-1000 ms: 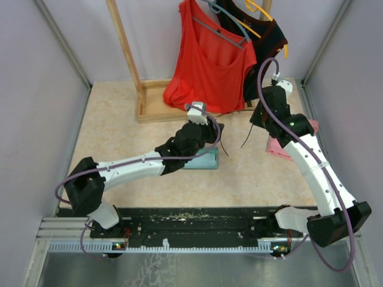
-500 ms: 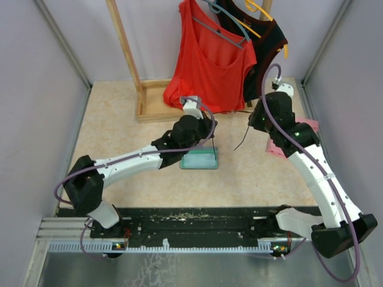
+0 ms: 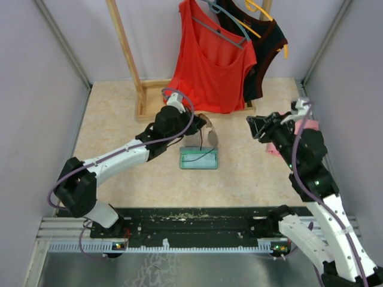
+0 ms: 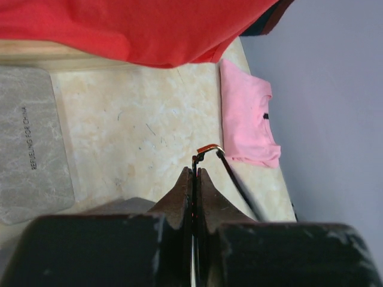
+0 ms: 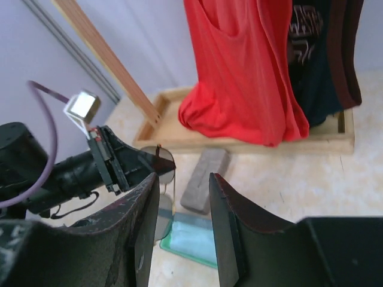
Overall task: Organize the sunglasses
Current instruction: Fold the sunglasses.
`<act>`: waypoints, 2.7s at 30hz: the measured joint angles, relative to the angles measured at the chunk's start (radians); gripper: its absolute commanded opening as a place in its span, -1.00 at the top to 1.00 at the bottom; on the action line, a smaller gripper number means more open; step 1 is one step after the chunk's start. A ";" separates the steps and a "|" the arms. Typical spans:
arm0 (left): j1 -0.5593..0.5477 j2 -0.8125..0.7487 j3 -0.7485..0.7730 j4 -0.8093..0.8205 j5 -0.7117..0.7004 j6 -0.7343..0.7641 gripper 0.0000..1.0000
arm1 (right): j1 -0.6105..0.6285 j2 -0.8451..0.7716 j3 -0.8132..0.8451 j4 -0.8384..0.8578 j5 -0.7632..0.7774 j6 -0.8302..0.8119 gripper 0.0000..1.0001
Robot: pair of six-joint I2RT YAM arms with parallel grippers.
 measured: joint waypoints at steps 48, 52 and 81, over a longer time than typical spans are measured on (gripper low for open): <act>0.162 -0.404 -0.148 0.249 0.634 0.193 1.00 | 0.155 0.196 -0.384 1.020 -0.643 0.183 0.23; 0.162 -0.427 -0.161 0.251 0.631 0.225 1.00 | 0.159 0.193 -0.385 1.025 -0.613 0.223 0.24; 0.164 -0.430 -0.582 1.029 0.917 1.025 1.00 | 0.159 0.187 -0.258 0.342 -0.347 0.593 0.30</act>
